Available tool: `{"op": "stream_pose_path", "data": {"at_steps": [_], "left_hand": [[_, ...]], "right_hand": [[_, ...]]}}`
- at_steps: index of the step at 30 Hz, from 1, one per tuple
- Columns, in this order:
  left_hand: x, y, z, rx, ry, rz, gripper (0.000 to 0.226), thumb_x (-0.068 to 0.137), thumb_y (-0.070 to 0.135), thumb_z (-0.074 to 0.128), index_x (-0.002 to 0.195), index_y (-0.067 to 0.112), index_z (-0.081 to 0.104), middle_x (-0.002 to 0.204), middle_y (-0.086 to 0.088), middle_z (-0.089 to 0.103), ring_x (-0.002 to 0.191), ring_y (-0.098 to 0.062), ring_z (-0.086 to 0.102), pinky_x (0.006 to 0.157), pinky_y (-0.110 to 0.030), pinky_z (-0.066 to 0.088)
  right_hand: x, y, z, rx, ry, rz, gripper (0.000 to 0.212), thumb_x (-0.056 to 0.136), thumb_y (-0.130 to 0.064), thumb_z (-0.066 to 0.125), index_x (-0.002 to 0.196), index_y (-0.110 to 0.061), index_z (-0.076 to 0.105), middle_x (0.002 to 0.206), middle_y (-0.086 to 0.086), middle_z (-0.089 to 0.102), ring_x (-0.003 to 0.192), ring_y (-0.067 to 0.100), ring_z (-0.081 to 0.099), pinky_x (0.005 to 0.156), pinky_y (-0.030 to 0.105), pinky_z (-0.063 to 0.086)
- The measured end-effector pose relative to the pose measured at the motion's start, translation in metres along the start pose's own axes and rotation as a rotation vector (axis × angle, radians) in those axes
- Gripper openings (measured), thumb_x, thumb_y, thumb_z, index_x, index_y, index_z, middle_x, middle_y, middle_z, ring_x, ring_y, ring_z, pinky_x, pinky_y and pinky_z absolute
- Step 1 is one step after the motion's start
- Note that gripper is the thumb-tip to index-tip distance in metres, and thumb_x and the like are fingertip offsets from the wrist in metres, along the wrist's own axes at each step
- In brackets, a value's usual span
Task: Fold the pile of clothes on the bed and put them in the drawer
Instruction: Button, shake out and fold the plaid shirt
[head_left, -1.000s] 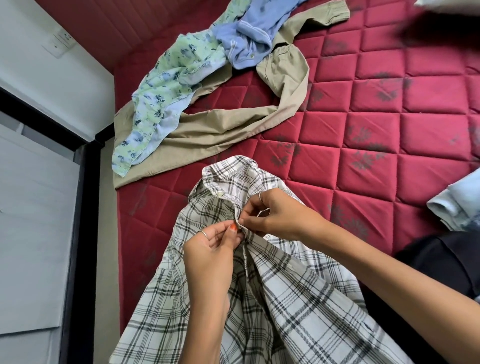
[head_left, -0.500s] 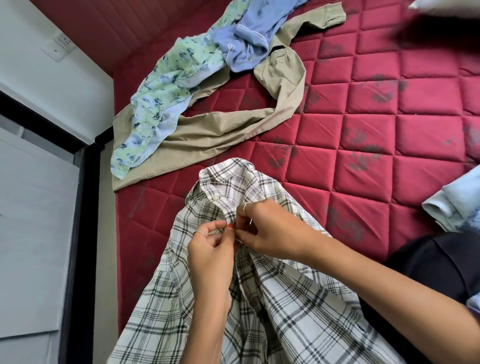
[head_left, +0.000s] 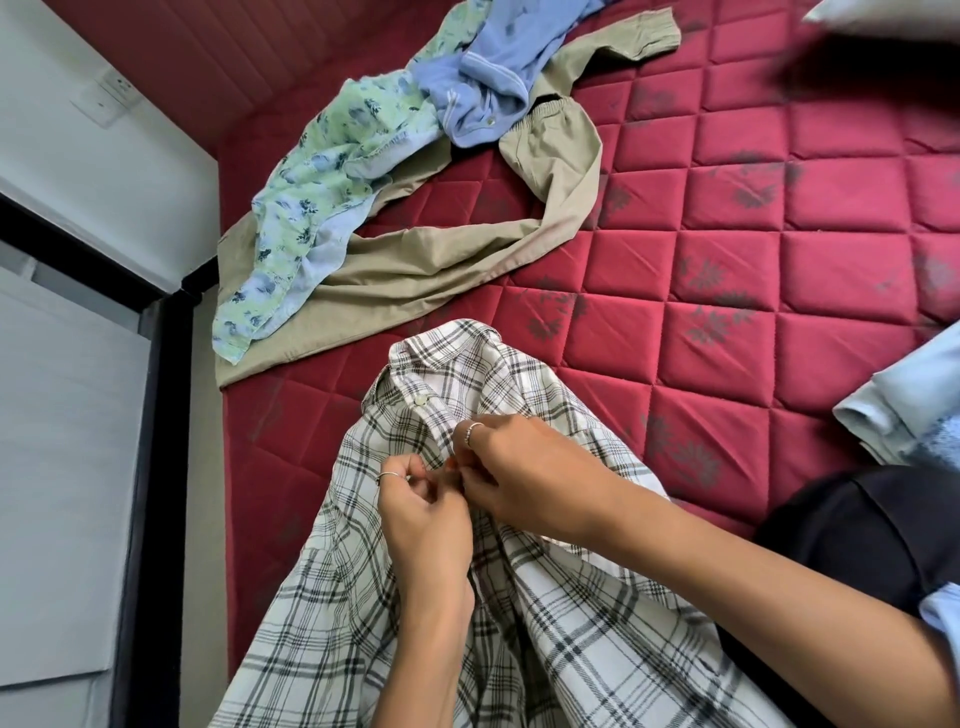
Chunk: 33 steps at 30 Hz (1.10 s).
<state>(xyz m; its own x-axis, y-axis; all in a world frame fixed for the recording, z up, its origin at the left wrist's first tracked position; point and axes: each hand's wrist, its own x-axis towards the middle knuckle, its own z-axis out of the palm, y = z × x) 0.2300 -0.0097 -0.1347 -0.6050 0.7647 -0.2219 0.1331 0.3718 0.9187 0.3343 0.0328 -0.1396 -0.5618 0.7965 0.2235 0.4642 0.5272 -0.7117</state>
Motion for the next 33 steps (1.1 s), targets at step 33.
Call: {"op": "stream_pose_path", "data": {"at_steps": [33], "left_hand": [[0.006,0.006,0.005,-0.267,-0.04,-0.337,0.03,0.089,-0.016,0.042,0.071,0.006,0.05,0.061,-0.007,0.054,0.055,-0.015,0.051,0.045,-0.021,0.047]], "right_hand": [[0.002,0.003,0.004,-0.222,-0.08,-0.214,0.006,0.089,-0.004,0.051,0.094,-0.004,0.055,0.093,0.01,0.054,0.073,0.029,0.057,0.058,0.031,0.035]]}}
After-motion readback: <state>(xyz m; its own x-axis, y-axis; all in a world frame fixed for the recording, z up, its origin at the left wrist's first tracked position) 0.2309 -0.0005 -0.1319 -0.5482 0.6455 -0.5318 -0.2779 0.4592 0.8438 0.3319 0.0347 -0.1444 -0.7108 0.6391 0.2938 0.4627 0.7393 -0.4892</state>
